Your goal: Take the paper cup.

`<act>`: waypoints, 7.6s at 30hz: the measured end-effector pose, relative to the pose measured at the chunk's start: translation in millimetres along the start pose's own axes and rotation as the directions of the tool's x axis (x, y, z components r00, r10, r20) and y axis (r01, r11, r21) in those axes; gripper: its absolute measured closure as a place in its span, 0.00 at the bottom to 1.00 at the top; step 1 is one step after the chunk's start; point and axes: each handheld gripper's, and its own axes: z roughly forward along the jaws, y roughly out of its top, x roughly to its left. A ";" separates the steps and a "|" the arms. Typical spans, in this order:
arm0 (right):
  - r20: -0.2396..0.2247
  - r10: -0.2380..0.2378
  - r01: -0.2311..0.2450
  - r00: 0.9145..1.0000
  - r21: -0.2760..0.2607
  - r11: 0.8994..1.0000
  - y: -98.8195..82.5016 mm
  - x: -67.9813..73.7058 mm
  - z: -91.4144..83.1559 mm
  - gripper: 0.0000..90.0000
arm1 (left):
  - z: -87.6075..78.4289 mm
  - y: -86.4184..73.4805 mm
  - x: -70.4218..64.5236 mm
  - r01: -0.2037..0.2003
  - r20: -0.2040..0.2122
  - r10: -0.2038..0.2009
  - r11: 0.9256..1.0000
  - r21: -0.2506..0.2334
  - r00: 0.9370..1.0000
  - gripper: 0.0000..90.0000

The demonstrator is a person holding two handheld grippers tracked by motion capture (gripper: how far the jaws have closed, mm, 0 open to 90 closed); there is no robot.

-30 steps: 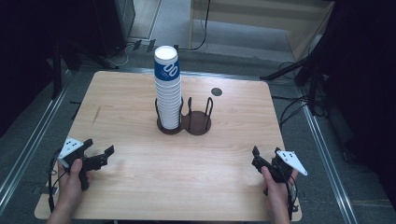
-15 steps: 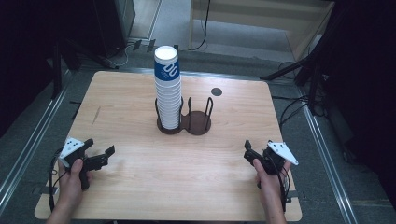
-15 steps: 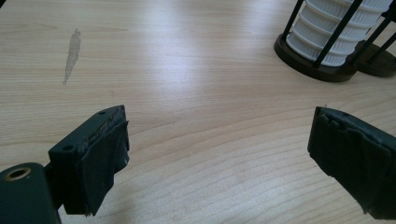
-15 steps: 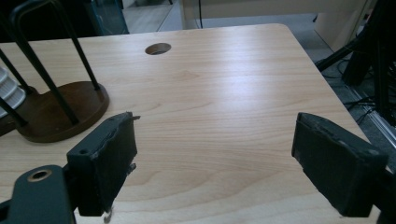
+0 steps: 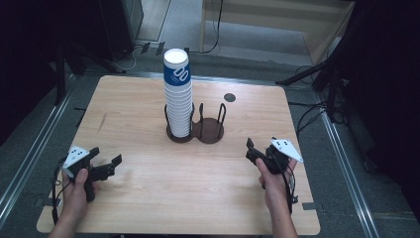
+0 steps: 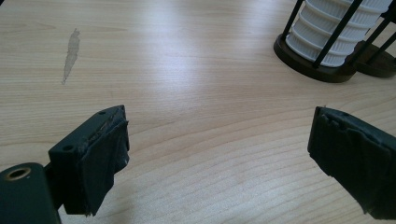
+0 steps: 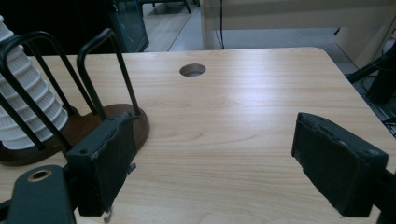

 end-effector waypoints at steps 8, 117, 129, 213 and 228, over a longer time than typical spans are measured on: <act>-0.035 -0.024 0.024 0.999 0.004 1.000 9.5 17.6 9.2 0.11 | 0.0 0.0 0.0 0.001 0.001 -0.001 1.000 0.001 1.000 0.07; -0.294 -0.083 0.043 0.952 -0.140 0.989 134.1 215.7 90.1 0.06 | 0.7 0.3 -0.9 -0.011 0.022 0.011 1.000 -0.004 1.000 0.07; -0.261 -0.085 0.045 0.962 -0.155 0.987 137.1 224.8 100.2 0.10 | 0.7 0.3 -0.7 -0.011 0.026 0.011 1.000 -0.004 1.000 0.07; -0.144 -0.060 0.011 0.988 -0.318 0.948 181.0 166.4 44.5 0.19 | 0.7 0.0 0.4 0.013 0.027 -0.012 1.000 -0.026 1.000 0.07; -0.071 -0.058 0.034 0.996 -0.302 0.953 155.3 123.5 28.5 0.19 | -0.1 -0.2 0.4 0.007 0.024 -0.006 1.000 -0.027 1.000 0.07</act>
